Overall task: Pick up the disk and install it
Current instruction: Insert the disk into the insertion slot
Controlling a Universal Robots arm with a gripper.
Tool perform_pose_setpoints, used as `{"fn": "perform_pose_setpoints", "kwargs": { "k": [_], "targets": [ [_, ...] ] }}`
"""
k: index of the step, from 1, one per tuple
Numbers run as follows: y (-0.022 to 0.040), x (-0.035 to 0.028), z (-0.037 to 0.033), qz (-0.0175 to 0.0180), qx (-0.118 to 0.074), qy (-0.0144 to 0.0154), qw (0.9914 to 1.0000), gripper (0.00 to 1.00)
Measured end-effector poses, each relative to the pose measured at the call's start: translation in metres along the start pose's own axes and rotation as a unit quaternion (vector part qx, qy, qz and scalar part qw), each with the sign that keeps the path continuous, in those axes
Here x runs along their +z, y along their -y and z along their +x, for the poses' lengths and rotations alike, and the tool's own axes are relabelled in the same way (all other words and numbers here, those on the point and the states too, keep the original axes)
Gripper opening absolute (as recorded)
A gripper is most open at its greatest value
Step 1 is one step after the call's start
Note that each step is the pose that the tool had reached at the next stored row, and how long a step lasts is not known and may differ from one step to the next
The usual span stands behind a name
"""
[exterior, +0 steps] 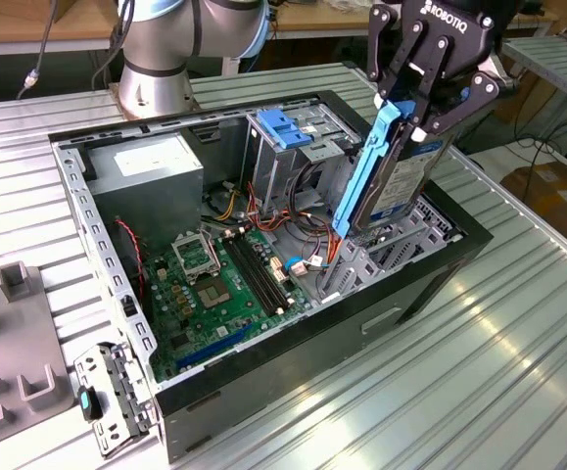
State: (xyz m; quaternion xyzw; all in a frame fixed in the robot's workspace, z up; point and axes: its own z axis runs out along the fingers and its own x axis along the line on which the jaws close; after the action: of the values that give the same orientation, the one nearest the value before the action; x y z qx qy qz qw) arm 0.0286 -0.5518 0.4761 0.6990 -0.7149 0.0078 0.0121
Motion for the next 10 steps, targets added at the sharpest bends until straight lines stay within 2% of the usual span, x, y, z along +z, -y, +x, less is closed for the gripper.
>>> {"fn": "perform_pose_setpoints", "kwargs": {
  "k": [6, 7, 10],
  "targets": [
    [0.0225, 0.0022, 0.0005, 0.0001, 0.0, -0.0012, 1.0, 0.37],
    [0.0236, 0.0024, 0.0004, 0.0005, 0.0, -0.0014, 1.0, 0.37],
    [0.0244, 0.0048, 0.0004, 0.0052, 0.0, -0.0018, 0.99998, 0.37]
  ]
}}
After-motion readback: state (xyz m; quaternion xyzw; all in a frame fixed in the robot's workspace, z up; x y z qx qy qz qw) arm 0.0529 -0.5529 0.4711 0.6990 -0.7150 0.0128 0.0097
